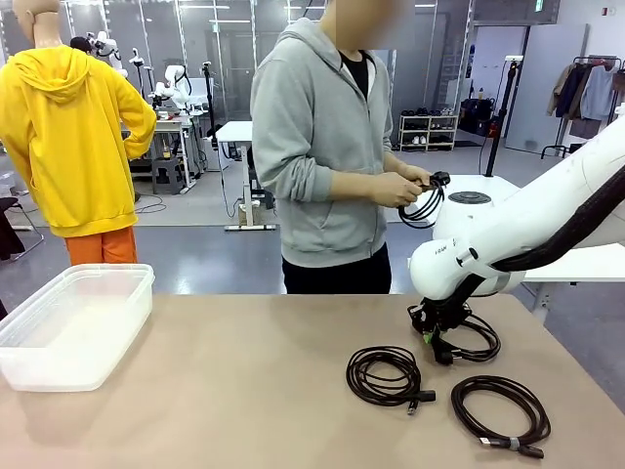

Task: Organize and store the cables.
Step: Place the Power Cable into the Organizing box.

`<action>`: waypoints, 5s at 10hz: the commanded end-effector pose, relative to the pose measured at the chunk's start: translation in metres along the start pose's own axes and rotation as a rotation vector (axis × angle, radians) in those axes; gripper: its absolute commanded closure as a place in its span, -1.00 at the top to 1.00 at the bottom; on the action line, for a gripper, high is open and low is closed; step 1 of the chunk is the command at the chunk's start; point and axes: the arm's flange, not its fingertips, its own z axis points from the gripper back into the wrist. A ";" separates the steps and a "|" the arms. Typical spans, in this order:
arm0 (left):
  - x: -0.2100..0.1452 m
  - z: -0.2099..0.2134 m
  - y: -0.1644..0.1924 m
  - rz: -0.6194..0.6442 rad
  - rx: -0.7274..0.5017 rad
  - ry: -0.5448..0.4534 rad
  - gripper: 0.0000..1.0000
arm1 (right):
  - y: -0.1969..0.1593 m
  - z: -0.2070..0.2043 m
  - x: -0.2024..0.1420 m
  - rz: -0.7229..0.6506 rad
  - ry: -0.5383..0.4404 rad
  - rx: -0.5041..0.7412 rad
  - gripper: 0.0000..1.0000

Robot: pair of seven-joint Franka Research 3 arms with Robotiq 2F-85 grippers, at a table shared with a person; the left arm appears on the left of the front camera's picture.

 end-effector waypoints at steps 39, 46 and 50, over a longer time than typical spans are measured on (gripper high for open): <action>0.000 0.001 -0.001 -0.016 -0.011 -0.005 1.00 | 0.369 0.037 -0.027 0.268 0.192 0.049 0.78; 0.000 0.001 -0.001 -0.016 -0.011 -0.005 1.00 | 0.213 0.150 -0.048 0.410 -0.031 0.349 1.00; 0.000 0.001 -0.001 -0.016 -0.011 -0.005 1.00 | 0.061 0.202 -0.098 0.541 -0.244 0.477 1.00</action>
